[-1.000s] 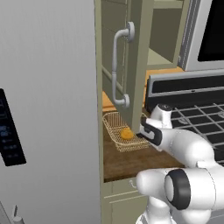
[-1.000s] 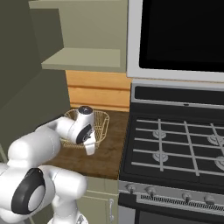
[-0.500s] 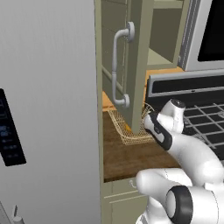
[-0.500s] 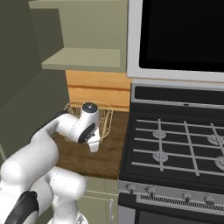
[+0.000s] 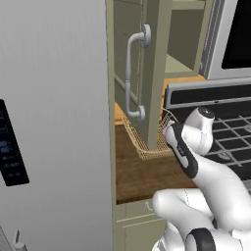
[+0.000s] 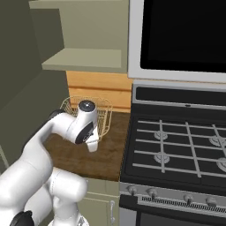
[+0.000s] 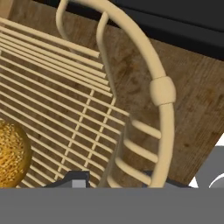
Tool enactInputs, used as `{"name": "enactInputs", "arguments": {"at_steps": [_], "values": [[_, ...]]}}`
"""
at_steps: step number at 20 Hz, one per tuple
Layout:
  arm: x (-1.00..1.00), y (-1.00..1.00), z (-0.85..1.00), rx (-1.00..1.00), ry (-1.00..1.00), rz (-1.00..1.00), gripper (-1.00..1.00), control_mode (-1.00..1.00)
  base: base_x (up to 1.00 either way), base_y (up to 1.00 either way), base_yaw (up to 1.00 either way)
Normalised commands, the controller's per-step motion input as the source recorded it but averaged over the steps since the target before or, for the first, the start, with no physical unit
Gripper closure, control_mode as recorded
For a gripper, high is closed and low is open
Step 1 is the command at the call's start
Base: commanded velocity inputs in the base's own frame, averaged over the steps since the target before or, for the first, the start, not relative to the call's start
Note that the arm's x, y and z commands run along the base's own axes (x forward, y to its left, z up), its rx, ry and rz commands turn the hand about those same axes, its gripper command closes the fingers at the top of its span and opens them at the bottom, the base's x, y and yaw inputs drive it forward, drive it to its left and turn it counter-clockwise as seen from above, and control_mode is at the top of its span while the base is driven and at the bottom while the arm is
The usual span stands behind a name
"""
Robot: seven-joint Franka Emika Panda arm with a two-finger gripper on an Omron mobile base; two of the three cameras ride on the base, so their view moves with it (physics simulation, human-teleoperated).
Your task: Open the cabinet, pick up the bread from the cabinet and place it in the basket. Then move the basket to the dining counter.
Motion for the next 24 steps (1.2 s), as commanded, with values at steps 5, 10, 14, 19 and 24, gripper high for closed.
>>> {"name": "enactInputs", "arguments": {"at_steps": [5,10,14,19,24], "values": [[-0.06,-0.08,0.02,0.0,-0.04,0.0,1.0,-1.0,0.0,0.0,0.0],[-0.16,-0.27,0.33,0.0,-0.01,0.0,1.0,-1.0,0.0,0.0,0.0],[-0.59,-0.07,0.28,0.0,-0.02,0.0,1.0,-1.0,0.0,0.0,0.0],[-0.42,0.0,0.14,0.0,-0.01,0.0,1.0,-1.0,0.0,0.0,0.0],[-0.05,0.0,0.1,0.0,-0.03,0.0,1.0,-1.0,0.0,0.0,0.0]]}}
